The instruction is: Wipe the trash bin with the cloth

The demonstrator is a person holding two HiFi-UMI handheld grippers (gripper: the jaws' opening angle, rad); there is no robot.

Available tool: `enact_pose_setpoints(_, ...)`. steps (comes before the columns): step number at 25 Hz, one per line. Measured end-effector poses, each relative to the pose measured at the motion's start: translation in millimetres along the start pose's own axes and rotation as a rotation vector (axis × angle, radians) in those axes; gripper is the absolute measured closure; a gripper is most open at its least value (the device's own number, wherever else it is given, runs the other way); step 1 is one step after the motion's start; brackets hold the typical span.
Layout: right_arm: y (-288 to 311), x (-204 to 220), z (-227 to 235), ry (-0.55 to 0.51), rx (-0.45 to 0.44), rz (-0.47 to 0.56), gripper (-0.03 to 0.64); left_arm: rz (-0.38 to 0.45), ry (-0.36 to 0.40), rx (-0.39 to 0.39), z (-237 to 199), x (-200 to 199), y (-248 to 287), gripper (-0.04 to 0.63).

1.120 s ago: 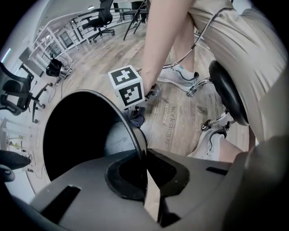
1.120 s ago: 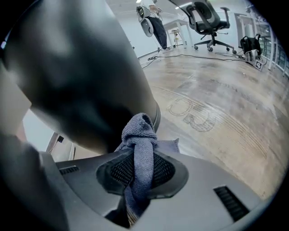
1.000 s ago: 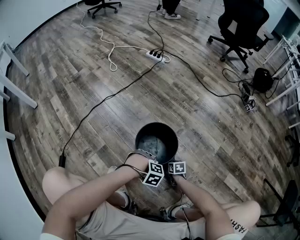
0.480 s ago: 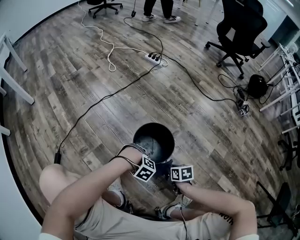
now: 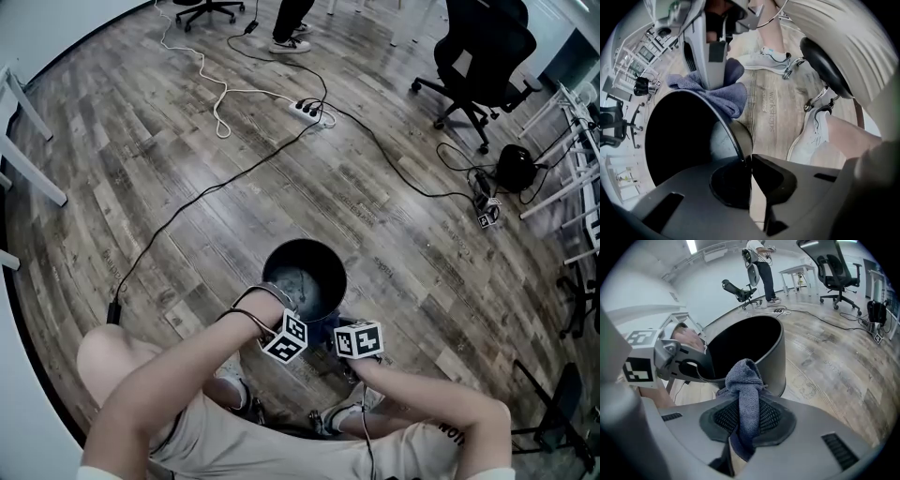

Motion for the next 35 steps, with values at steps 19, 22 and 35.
enact_pose_setpoints(19, 141, 46, 113, 0.333, 0.013, 0.025, 0.54, 0.043, -0.247, -0.019, -17, -27, 0, 0.569)
enact_pose_setpoints(22, 138, 45, 114, 0.304, 0.011, 0.014, 0.54, 0.039, -0.276, -0.028, -20, -28, 1, 0.565)
enact_pose_setpoints(35, 28, 15, 50, 0.041, 0.013, -0.036, 0.54, 0.135, -0.174, 0.107, 3, -6, -20, 0.474)
Point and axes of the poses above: the fingertips, and each gripper's own axes: y forward along the fingers, z to its right, x out of its underside, the point moved 3 cm from there along -y, backward along the fingers, and after that the axes turned 14 degrees about y, right-handed, at the moved point
